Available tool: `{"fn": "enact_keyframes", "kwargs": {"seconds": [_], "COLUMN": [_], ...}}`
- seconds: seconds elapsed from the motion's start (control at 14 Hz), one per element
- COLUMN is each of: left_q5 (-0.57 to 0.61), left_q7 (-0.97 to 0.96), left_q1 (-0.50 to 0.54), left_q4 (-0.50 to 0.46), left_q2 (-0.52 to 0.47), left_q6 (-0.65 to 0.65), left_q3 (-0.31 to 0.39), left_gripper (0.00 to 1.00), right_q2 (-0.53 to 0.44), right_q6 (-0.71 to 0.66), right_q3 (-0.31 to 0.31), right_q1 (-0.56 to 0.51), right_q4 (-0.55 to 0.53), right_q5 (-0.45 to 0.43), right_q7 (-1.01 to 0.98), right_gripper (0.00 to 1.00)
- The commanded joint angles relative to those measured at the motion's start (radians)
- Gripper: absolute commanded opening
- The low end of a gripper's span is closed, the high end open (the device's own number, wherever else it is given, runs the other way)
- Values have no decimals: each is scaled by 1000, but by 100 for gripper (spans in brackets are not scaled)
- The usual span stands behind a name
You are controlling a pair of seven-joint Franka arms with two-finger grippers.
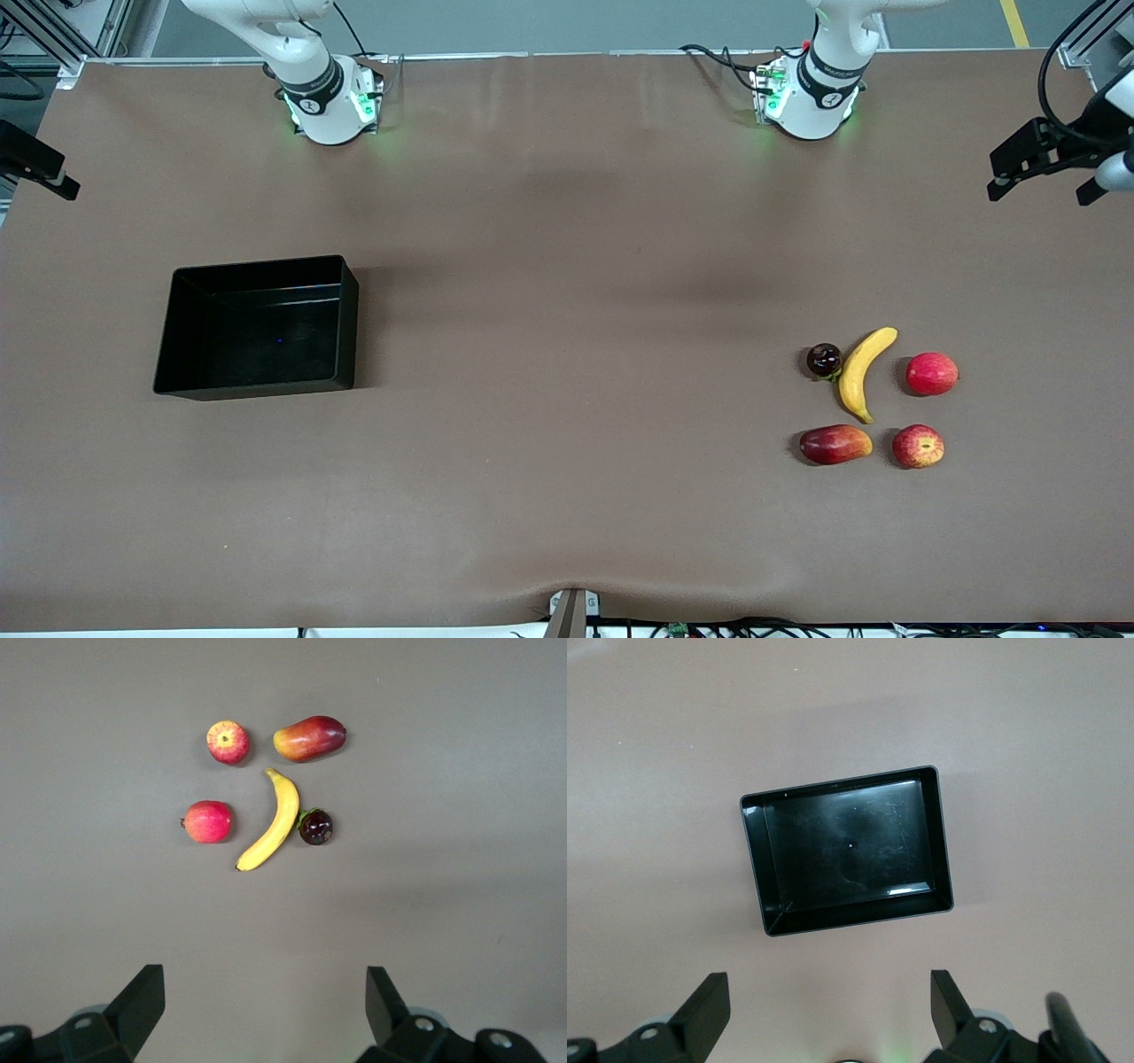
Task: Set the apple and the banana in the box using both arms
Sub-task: 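Move the left gripper down over the red-yellow apple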
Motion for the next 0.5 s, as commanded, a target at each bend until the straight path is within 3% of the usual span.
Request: {"fn": "enact_keyframes", "kwargs": {"seconds": [0.0,0.43], "left_q5": [-10,4], "left_q7": [-3,9], "left_q1": [7,10], "left_q4": [39,25], "left_q2": [27,91], "left_q6": [-19,-19], "left_q3": [-4,-3], "left_gripper": [100,100], "right_q2": [2,3], "right_q6": [-4,-5], "right_q3": [12,12], "right_q1": [-17,-24], "right_q4": [12,7], "right_q5": [3,13], "right_q7": [-5,-5], "right_gripper": [100,100]}}
